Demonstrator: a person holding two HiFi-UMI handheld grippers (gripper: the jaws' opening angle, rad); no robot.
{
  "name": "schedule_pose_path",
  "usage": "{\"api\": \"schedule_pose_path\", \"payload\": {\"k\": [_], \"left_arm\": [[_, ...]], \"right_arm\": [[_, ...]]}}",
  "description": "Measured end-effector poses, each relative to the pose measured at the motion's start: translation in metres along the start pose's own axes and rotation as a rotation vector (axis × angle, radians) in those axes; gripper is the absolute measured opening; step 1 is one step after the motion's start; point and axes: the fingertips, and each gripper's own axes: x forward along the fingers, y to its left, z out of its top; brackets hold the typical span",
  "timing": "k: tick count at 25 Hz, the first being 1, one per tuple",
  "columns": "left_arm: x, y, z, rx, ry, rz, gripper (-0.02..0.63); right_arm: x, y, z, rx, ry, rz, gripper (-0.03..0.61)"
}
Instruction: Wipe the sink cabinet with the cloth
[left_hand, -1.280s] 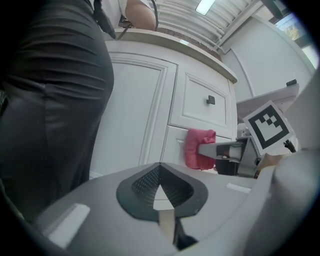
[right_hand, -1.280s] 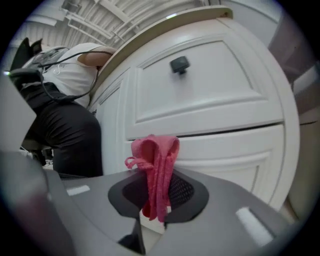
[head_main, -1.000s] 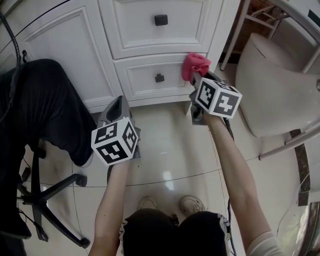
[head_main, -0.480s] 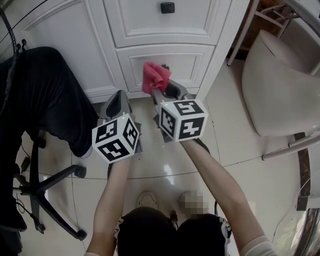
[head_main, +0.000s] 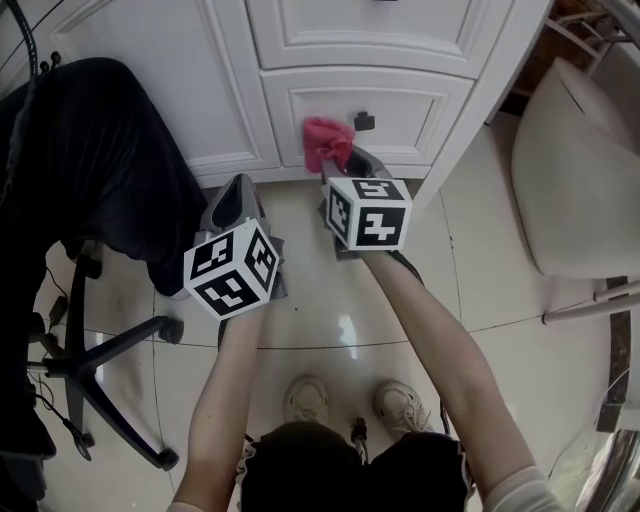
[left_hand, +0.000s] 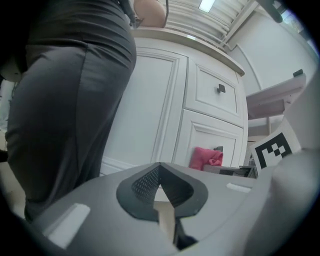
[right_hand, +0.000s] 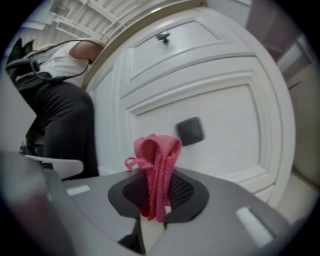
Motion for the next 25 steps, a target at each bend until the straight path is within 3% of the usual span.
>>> {"api": "schedule_pose_path", "payload": {"k": [3,7,12,15,22,25], "left_arm": [[0.006,-0.019,-0.001,0.008,0.0,-0.037,0.015],[0.012,-0.041,-0.004,0.021,0.007,-0.073,0.015],[0.011,-0.05,-0.012,0.041,0.025,-0.088,0.015],[0.012,-0.047,-0.015,0.049,0.032,-0.082,0.015],[0.009,-0.062,-0.02,0.055,0.052,-0.095,0.015],[0.003,-0.075,0.0,0.05,0.024,-0.119,0.015]], "right_arm": [[-0.021,-0.045,0.005,0.01,-0.027,-0.074,0.058],[-0.031,-0.062,0.006,-0.073,-0.011,-0.066,0.059],[-0.053,-0.121,0.002,0.068,-0.053,-0.183,0.058],[-0.072,-0.152,0.004,0.082,-0.07,-0.246,0.058],[-0.098,-0.189,0.002,0.036,-0.02,-0.336,0.057],[-0.107,-0.181,0.028,0.018,-0.046,-0.325,0.058]]}}
